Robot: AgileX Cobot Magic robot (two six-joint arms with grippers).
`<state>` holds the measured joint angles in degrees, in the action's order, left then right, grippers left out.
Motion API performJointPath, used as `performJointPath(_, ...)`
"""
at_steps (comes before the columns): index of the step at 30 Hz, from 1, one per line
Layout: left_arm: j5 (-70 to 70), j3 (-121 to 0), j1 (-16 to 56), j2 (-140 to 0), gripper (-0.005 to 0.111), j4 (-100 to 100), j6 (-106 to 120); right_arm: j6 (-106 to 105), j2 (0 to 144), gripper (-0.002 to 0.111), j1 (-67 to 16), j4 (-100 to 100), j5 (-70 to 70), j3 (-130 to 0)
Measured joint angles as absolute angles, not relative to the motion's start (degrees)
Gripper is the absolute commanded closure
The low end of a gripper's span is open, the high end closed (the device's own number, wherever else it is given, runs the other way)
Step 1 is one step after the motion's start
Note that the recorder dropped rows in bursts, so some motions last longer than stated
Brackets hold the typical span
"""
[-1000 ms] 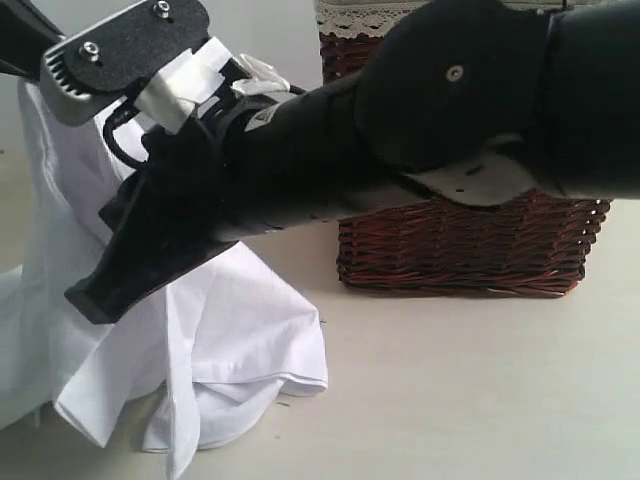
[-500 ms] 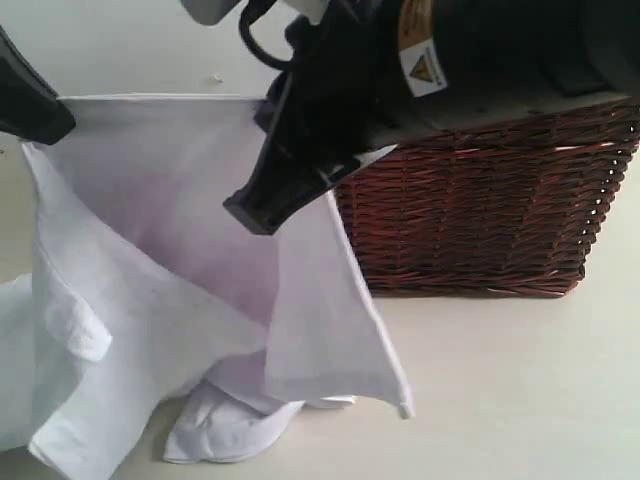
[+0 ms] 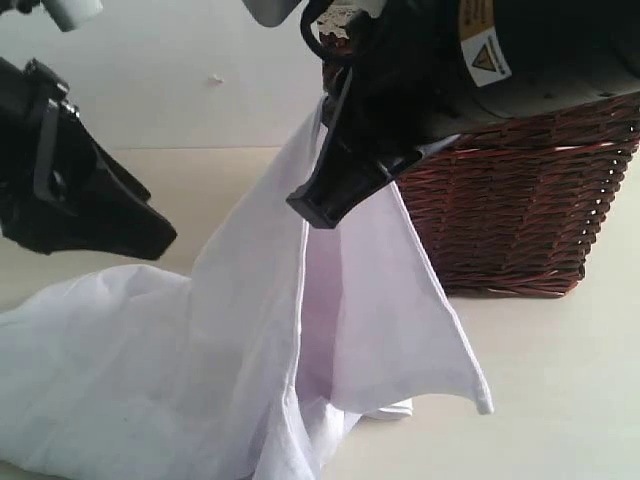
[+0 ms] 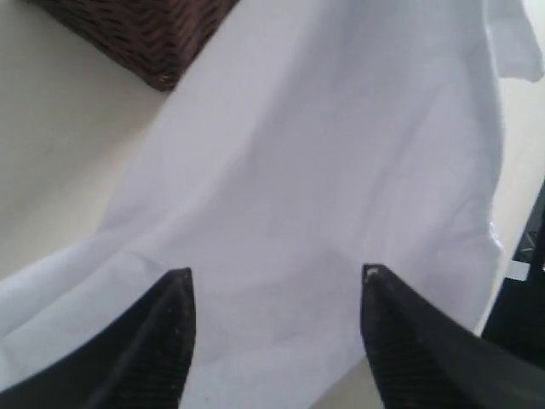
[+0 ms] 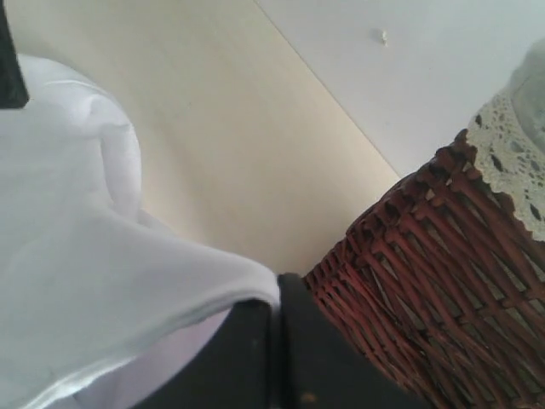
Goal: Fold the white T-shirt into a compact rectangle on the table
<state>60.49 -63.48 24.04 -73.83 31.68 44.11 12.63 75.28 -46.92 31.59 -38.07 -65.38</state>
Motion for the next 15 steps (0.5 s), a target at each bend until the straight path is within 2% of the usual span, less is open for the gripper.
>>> performJointPath(4, 57.86, -56.62, 24.61, -73.83, 0.050, 36.82, 45.44, 12.63, 75.28, 0.108, -46.92, 32.18, -38.29, -65.38)
performJointPath(9, 53.97, -49.06, 30.36, -74.08, 0.050, 43.42, 51.45, 12.63, 75.28, 0.108, -46.92, 32.25, -38.29, -65.38)
performJointPath(15, 42.49, -45.11, 39.94, -74.18, 0.037, 44.61, 52.88, 12.63, 75.28, 0.108, -46.92, 32.32, -38.33, -65.38)
